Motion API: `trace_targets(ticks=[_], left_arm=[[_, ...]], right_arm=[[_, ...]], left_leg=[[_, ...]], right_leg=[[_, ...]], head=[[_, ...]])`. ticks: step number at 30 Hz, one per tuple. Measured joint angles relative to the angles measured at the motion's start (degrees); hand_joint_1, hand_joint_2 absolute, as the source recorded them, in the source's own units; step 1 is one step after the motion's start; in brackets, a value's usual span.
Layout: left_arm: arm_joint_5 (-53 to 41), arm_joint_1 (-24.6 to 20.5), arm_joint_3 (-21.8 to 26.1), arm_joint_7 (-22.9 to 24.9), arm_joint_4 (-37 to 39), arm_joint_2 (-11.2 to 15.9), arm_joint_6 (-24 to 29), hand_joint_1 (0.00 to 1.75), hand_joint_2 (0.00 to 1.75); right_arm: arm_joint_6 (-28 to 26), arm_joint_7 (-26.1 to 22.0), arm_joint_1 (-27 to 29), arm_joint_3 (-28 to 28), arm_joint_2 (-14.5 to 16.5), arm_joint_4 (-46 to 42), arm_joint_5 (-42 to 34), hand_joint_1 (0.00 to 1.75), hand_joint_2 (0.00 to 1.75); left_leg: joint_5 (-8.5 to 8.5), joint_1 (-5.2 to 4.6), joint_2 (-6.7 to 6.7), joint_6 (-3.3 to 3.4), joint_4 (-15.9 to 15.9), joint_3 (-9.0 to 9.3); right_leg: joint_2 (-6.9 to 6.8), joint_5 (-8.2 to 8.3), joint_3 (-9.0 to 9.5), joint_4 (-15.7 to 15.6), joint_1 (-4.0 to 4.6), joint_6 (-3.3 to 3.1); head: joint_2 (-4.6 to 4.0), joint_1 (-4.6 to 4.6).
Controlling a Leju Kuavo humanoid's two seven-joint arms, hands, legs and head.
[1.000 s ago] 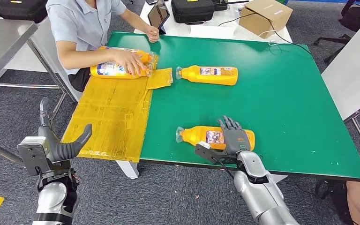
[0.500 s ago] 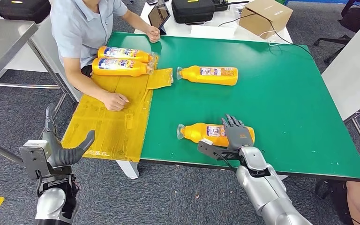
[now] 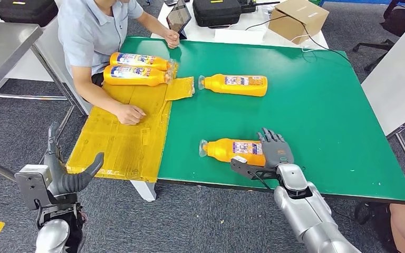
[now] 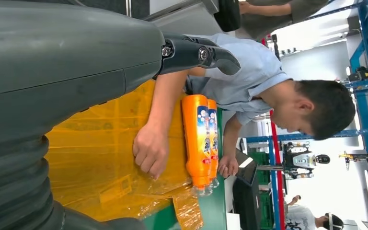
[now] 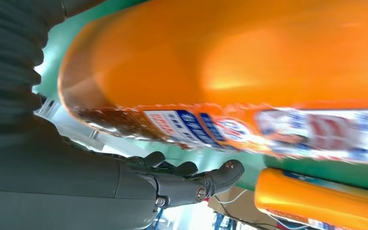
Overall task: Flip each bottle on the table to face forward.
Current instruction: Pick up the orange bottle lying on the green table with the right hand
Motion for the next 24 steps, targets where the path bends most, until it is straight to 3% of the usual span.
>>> trace_targets(ticks=[1, 2, 9, 13, 21, 24], left_arm=[[0.1, 0.3, 0.1, 0.0, -0.2, 0.0, 0.0, 0.0, 1.75], [0.3, 0.6, 0.2, 0.1, -0.5, 0.0, -0.1, 0.0, 1.75], [1.2, 1.1, 0.9, 0.0, -1.1, 0.0, -0.6, 0.0, 1.75], [1.6, -0.2, 1.0, 0.0, -0.3, 0.0, -1.0, 0.0, 1.75], [1.8, -0.9, 1.0, 0.0, 0.6, 0.0, -1.0, 0.0, 1.75], [2.8, -1.8, 0.9, -0.2, 1.4, 0.0, -1.0, 0.0, 1.75]], right_arm=[[0.4, 0.2, 0.2, 0.1, -0.5, -0.2, 0.1, 1.65, 1.75], [0.7, 0.3, 0.4, 0.2, -1.0, -0.5, 0.1, 1.75, 1.75], [2.5, -2.4, 1.5, 0.3, -3.7, -1.8, -4.0, 1.75, 1.75], [2.2, -5.5, 0.6, 0.3, -3.8, -0.5, -6.3, 1.75, 1.75], [1.8, -6.3, -0.1, 0.3, -3.9, 0.8, -7.1, 1.75, 1.75], [0.0, -10.1, -0.4, -0.3, -3.4, 2.5, -10.3, 1.75, 1.75]], left_leg=[[0.0, 0.0, -0.01, 0.0, 0.0, 0.01], [-0.01, 0.0, -0.03, 0.01, 0.0, 0.03], [-0.03, -0.02, -0.01, 0.03, 0.0, 0.07], [-0.03, -0.01, 0.02, 0.02, 0.0, 0.16], [-0.03, 0.0, 0.07, 0.01, 0.0, 0.21], [-0.03, 0.0, 0.05, 0.01, 0.0, 0.21]], right_leg=[[-0.01, 0.0, 0.02, 0.0, 0.0, 0.0], [-0.01, 0.0, 0.04, 0.0, 0.0, 0.0], [-0.01, 0.0, 0.08, 0.0, -0.01, 0.0], [0.01, 0.0, 0.16, 0.0, 0.01, 0.0], [0.01, 0.0, 0.19, 0.0, 0.03, 0.0], [0.01, 0.0, 0.19, 0.0, 0.02, 0.0]], head=[[0.0, 0.01], [0.0, 0.0], [0.0, 0.01], [0.0, 0.0], [0.0, 0.01], [0.0, 0.02]])
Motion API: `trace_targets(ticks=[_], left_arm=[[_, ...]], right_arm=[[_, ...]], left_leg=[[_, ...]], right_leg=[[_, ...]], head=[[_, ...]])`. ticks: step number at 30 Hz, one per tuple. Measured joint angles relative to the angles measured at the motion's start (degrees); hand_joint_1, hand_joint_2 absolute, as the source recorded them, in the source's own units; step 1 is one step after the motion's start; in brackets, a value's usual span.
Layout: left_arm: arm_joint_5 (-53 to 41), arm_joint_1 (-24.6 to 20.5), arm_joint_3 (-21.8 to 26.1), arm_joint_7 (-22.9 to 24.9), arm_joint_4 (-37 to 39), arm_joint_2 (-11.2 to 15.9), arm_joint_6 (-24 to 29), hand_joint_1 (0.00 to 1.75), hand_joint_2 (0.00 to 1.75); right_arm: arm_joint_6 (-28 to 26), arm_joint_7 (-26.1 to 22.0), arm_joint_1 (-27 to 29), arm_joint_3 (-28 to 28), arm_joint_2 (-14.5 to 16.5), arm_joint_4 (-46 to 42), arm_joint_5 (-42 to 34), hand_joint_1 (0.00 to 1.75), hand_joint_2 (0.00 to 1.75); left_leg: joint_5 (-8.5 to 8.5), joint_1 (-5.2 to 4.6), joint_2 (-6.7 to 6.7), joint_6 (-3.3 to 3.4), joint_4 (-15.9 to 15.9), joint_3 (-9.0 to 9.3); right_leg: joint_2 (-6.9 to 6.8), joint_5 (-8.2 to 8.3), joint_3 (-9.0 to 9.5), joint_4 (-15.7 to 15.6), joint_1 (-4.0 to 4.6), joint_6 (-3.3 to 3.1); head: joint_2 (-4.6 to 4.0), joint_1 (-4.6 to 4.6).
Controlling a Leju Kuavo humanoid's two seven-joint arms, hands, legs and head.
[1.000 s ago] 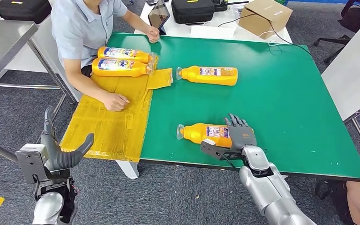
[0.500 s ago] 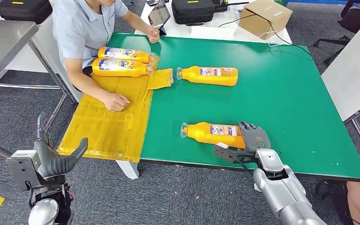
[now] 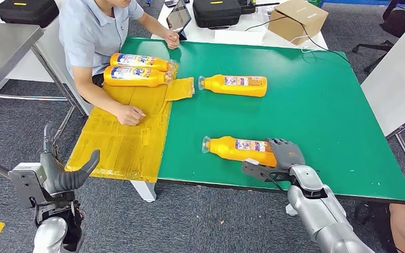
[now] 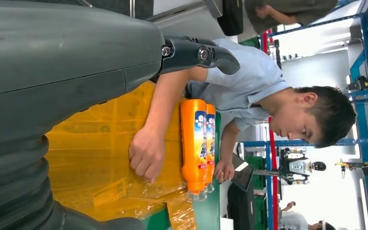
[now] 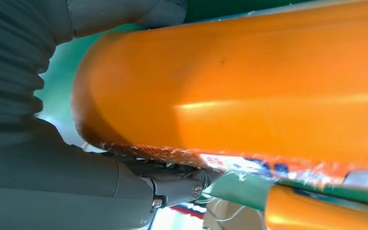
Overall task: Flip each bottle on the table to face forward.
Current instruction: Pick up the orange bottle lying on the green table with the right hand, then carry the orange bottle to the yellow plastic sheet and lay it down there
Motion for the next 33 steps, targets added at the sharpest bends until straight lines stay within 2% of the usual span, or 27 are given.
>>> trace_targets(ticks=[8, 12, 15, 19, 23, 27, 33], left_arm=[[2.9, -4.6, -1.9, -1.4, 4.6, 0.3, 0.6, 0.0, 1.75], [6.2, -5.5, -3.2, -3.7, 5.3, 0.3, -0.5, 0.0, 1.75], [8.3, -5.4, -5.0, -5.8, 5.6, 0.0, -2.6, 0.0, 1.75], [11.1, -4.1, -9.2, -7.6, 6.4, -1.8, -6.0, 0.0, 1.75], [11.1, -3.3, -14.3, -8.1, 8.0, -3.3, -8.7, 0.0, 1.75], [13.8, -3.2, -18.2, -7.2, 9.5, -3.7, -13.9, 0.0, 1.75], [26.6, -2.7, -19.3, -3.0, 10.4, -3.9, -27.2, 0.0, 1.75]], right_arm=[[-8.0, -11.4, -1.2, -2.1, 3.7, 8.1, -6.2, 1.75, 1.75], [-6.7, -22.8, 0.8, -4.7, 5.8, 7.1, -17.4, 1.75, 1.75], [-4.7, -29.0, 4.4, -7.1, 8.3, 0.9, -27.2, 1.75, 1.75], [-4.0, -30.8, 8.7, -8.7, 11.6, -10.4, -35.1, 1.75, 1.75], [-4.0, -31.0, 11.5, -8.7, 14.1, -19.0, -38.0, 1.75, 1.75], [-3.9, -30.9, 12.9, -7.6, 15.7, -22.3, -38.7, 1.75, 1.75], [-1.7, -31.7, 13.5, -4.6, 18.0, -22.2, -39.1, 1.75, 1.75]], left_leg=[[-0.02, 0.0, 0.3, -0.01, 0.0, 0.2], [-0.01, 0.0, 0.28, -0.02, 0.0, 0.16], [0.01, 0.02, 0.22, -0.03, 0.0, 0.03], [0.0, 0.01, 0.22, -0.02, 0.0, -0.1], [-0.04, -0.03, 0.19, 0.02, 0.0, -0.17], [-0.07, -0.04, 0.22, 0.04, 0.0, -0.18], [-0.06, 0.0, 0.26, 0.02, 0.0, -0.17]], right_leg=[[0.19, 0.05, 0.1, 0.0, 0.05, -0.05], [0.2, 0.05, 0.09, 0.0, 0.06, -0.05], [0.18, 0.04, 0.0, 0.0, 0.05, -0.05], [0.17, 0.01, -0.12, 0.0, 0.01, -0.01], [0.16, -0.02, -0.17, 0.0, -0.04, 0.0], [0.17, -0.02, -0.17, 0.0, -0.04, 0.0], [0.18, -0.01, -0.19, 0.0, 0.04, -0.01]], head=[[0.0, -0.01], [0.0, -0.02], [0.0, -0.03], [0.0, -0.01], [0.0, -0.02], [0.0, -0.02], [0.0, -0.02]])
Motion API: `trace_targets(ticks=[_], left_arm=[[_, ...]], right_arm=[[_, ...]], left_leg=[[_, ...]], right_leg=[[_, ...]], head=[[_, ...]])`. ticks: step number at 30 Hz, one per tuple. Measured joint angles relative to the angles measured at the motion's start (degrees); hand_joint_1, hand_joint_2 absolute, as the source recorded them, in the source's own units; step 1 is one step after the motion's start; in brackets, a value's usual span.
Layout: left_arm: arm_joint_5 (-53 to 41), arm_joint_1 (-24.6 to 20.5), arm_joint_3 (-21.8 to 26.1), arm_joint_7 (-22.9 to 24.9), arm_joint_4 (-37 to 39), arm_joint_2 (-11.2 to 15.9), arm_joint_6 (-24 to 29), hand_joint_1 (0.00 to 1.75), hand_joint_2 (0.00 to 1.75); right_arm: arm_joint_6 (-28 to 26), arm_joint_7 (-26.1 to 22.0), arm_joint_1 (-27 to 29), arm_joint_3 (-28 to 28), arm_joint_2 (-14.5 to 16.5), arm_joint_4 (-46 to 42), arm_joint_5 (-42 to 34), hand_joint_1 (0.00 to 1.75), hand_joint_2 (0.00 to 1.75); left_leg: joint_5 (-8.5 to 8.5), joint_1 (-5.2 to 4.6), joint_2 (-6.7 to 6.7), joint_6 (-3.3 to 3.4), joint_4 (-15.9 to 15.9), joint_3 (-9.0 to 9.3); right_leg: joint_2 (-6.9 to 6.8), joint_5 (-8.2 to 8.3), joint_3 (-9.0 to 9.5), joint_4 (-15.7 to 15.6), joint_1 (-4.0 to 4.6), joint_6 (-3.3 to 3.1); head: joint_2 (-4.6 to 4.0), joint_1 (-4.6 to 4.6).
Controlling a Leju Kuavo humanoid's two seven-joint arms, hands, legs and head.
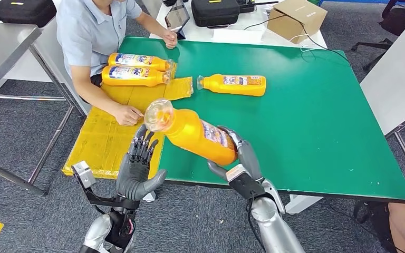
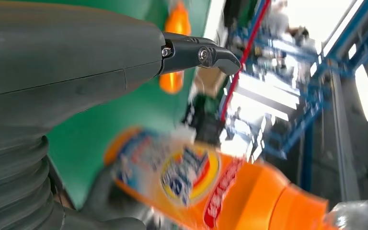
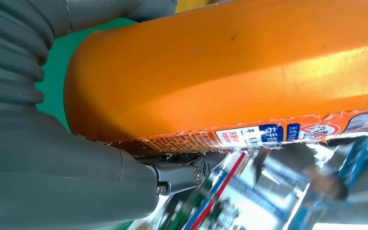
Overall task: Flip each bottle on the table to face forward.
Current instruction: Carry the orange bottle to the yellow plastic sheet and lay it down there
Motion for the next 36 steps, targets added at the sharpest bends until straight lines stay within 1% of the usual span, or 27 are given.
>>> trace_targets(ticks=[3, 6, 8, 10, 13, 16, 21, 24, 29, 36], left_arm=[[1.0, 0.0, -0.4, 0.0, 0.3, -0.3, -2.6, 0.0, 1.75], [1.5, 0.1, -0.7, -1.6, 0.3, -0.4, -5.3, 0.0, 1.75], [1.1, 0.0, -1.0, -2.9, 0.3, -0.5, -7.4, 0.0, 1.75], [0.4, -0.2, -1.3, -3.3, 0.2, -0.6, -8.2, 0.0, 1.75], [-0.8, -0.7, -1.3, -3.5, 0.3, -0.7, -7.6, 0.0, 1.75], [-1.5, -0.8, -1.2, -3.5, 0.3, -0.7, -6.9, 0.0, 1.75], [-1.1, -0.8, -1.0, -3.2, 0.4, -0.6, -6.7, 0.0, 1.75], [-0.7, -0.8, -0.4, -2.6, 0.6, -0.5, -6.5, 0.0, 1.75], [-3.2, -0.8, 0.5, -1.9, 1.3, -0.2, -5.1, 0.0, 1.75], [-4.1, -0.8, 1.2, -1.7, 1.8, -0.2, -4.7, 0.0, 1.75]], right_arm=[[0.7, -0.4, 0.0, 2.1, 1.2, 1.0, 0.0, 1.75, 1.75], [1.5, -0.4, -0.5, 3.8, 1.8, 2.3, 1.1, 1.75, 1.75], [0.3, -0.1, -1.2, 5.5, 2.1, 3.7, 4.6, 1.75, 1.75], [-2.3, 0.3, -2.1, 7.7, 2.5, 5.5, 9.1, 1.75, 1.75], [-4.9, 1.4, -3.3, 10.9, 3.3, 8.2, 13.2, 1.75, 1.75], [-5.9, 2.2, -4.4, 12.7, 3.6, 9.9, 14.5, 1.75, 1.75], [-6.1, 2.9, -5.7, 14.0, 3.7, 11.6, 15.1, 1.75, 1.75], [-6.3, 4.8, -6.5, 15.0, 3.7, 12.2, 17.1, 1.75, 1.75], [-6.3, 8.0, -7.9, 17.2, 3.7, 13.3, 20.7, 1.75, 1.75], [-6.3, 8.7, -8.6, 18.4, 3.7, 14.2, 21.4, 1.75, 1.75]], left_leg=[[0.01, 0.03, -0.04, -0.01, 0.0, -0.01], [0.0, 0.04, -0.02, -0.01, 0.0, -0.02], [0.0, 0.03, -0.02, -0.01, 0.0, -0.02], [0.0, 0.03, -0.04, -0.01, 0.0, -0.03], [0.01, 0.03, -0.04, -0.01, 0.0, -0.02], [0.02, 0.03, -0.04, -0.01, 0.0, -0.01], [0.02, 0.03, -0.03, -0.01, 0.0, -0.02], [0.02, 0.03, -0.03, -0.01, 0.0, -0.02], [0.01, 0.03, -0.02, -0.02, 0.0, -0.02], [0.01, 0.03, -0.02, -0.01, 0.0, -0.04]], right_leg=[[-0.01, -0.01, 0.0, 0.0, 0.01, -0.01], [0.0, -0.02, 0.0, 0.0, 0.0, -0.02], [0.0, -0.02, 0.0, 0.0, 0.0, -0.02], [-0.01, -0.02, 0.0, 0.0, -0.01, -0.02], [-0.01, -0.02, 0.0, 0.0, -0.01, -0.02], [-0.01, -0.01, 0.0, 0.0, -0.01, -0.02], [0.0, -0.01, -0.01, 0.0, -0.01, -0.02], [0.0, -0.02, -0.03, 0.0, -0.01, -0.02], [0.0, -0.02, -0.06, 0.0, -0.01, -0.02], [0.0, -0.02, -0.06, 0.0, -0.01, -0.02]], head=[[0.0, -0.01], [0.0, 0.0], [0.0, 0.01], [0.0, 0.01], [0.0, 0.0], [0.0, 0.0], [0.0, 0.01], [0.0, 0.01], [0.0, 0.01], [0.0, 0.01]])
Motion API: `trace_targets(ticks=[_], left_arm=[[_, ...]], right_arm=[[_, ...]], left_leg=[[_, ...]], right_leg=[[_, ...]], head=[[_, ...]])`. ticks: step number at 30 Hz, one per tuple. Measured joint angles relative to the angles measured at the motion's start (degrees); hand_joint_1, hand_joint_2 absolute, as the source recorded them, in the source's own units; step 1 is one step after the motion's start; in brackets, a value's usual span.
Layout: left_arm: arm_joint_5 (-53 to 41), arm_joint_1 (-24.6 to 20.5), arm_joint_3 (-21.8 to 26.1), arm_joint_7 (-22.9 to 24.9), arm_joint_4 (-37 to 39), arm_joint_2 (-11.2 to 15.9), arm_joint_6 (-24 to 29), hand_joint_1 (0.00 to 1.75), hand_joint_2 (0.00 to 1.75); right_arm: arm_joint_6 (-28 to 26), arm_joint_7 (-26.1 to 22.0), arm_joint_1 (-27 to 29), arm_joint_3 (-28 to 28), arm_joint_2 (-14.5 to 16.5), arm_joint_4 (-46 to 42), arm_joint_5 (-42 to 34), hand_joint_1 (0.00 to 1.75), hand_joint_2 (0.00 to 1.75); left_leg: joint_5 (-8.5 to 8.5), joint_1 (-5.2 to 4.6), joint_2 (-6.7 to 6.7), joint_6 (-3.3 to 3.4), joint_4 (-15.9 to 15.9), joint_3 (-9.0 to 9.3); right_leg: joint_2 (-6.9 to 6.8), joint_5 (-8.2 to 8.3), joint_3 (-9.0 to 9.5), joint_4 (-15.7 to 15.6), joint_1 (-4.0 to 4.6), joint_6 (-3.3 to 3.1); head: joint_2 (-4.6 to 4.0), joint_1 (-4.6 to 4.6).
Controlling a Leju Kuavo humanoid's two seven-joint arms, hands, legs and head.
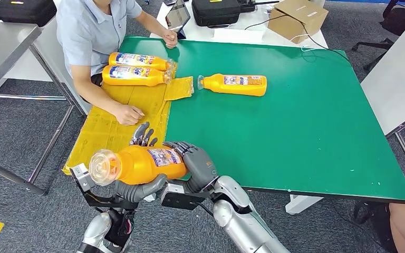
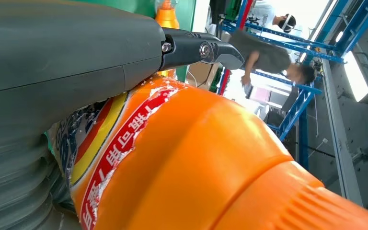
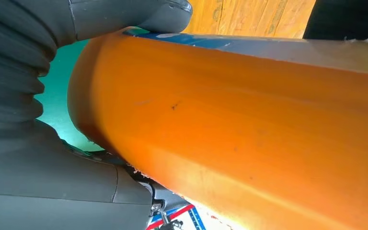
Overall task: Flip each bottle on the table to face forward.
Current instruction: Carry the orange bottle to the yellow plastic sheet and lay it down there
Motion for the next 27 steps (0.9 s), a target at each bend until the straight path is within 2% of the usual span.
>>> trace_targets(ticks=[2, 3, 6, 7, 10, 11, 15, 21, 24, 27], left_arm=[[0.0, 0.0, 0.0, 0.0, 0.1, 0.0, 0.0, 0.0, 1.75], [0.0, 0.0, 0.1, 0.0, 0.1, 0.0, 0.0, 0.11, 1.75], [-0.2, 0.0, 0.1, 0.2, 0.3, 0.0, 0.3, 1.42, 1.75], [-0.2, 0.0, 0.1, 0.3, 0.4, 0.0, 0.5, 1.75, 1.75], [-0.2, -0.2, 0.1, 0.6, 0.5, 0.0, 1.0, 1.75, 1.75], [-0.2, -0.3, 0.1, 0.7, 0.6, 0.0, 1.3, 1.75, 1.75], [-0.2, -2.1, 0.2, 1.7, 1.5, -0.1, 3.9, 1.75, 1.75], [-1.9, -7.0, 0.8, 6.1, 5.8, 0.0, 12.0, 1.75, 1.75], [-3.3, -9.4, 2.0, 7.4, 8.8, 1.1, 15.6, 1.75, 1.75], [-4.1, -11.1, 4.1, 8.0, 10.4, 2.5, 16.8, 1.75, 1.75]], right_arm=[[0.0, 0.0, -0.2, 0.2, 0.0, 0.2, 0.0, 1.75, 1.75], [0.0, 0.0, -0.2, 0.3, 0.0, 0.3, 0.0, 1.75, 1.75], [0.0, 0.1, -0.3, 0.4, 0.0, 0.5, 0.1, 1.75, 1.75], [0.0, 0.1, -0.4, 0.4, 0.0, 0.6, 0.1, 1.45, 1.75], [0.1, 0.1, -0.4, 0.6, 0.0, 0.8, -0.2, 0.14, 1.75], [0.3, -0.2, -0.3, 0.7, 0.0, 0.8, -0.5, 0.0, 1.75], [0.3, -2.4, 0.1, 1.5, 0.0, 0.8, -2.6, 0.0, 0.0], [-6.4, -2.6, 1.3, 1.4, -0.4, 0.7, -2.9, 0.0, 0.0], [-9.5, -2.7, 1.9, 1.4, -0.6, 0.1, -1.8, 0.0, 0.0], [-10.4, -2.9, 2.6, 1.4, -0.9, -0.8, -1.6, 0.0, 0.0]], left_leg=[[0.0, 0.0, 0.0, 0.0, 0.0, 0.0], [0.0, 0.0, 0.0, 0.0, 0.0, -0.01], [0.0, 0.0, 0.0, 0.0, 0.0, -0.01], [0.0, 0.0, 0.0, 0.0, 0.0, -0.01], [0.0, 0.0, 0.0, 0.0, 0.0, -0.01], [0.0, 0.0, 0.0, 0.0, 0.0, -0.01], [0.01, 0.0, -0.01, 0.0, 0.0, -0.01], [0.01, 0.0, -0.03, 0.01, 0.0, -0.02], [0.01, -0.01, 0.04, 0.01, 0.0, -0.02], [0.03, 0.01, 0.04, -0.01, 0.0, -0.02]], right_leg=[[0.0, 0.0, -0.01, 0.0, 0.0, 0.0], [0.0, 0.0, -0.01, 0.0, 0.0, 0.0], [0.0, 0.0, -0.01, 0.0, 0.0, 0.0], [0.0, 0.0, -0.01, 0.0, 0.0, 0.0], [0.0, 0.0, -0.02, 0.0, 0.0, 0.0], [0.0, 0.0, -0.03, 0.0, 0.0, 0.0], [-0.01, 0.0, -0.02, 0.0, 0.01, 0.0], [-0.01, 0.02, 0.02, 0.0, 0.0, 0.01], [0.02, 0.04, -0.02, 0.0, 0.01, 0.02], [0.02, 0.03, -0.06, 0.0, 0.02, 0.01]], head=[[0.0, 0.0], [0.0, 0.0], [0.0, 0.0], [0.0, -0.01], [0.0, -0.01], [0.0, -0.01], [0.0, 0.01], [0.0, 0.03], [0.0, 0.01], [0.0, 0.01]])
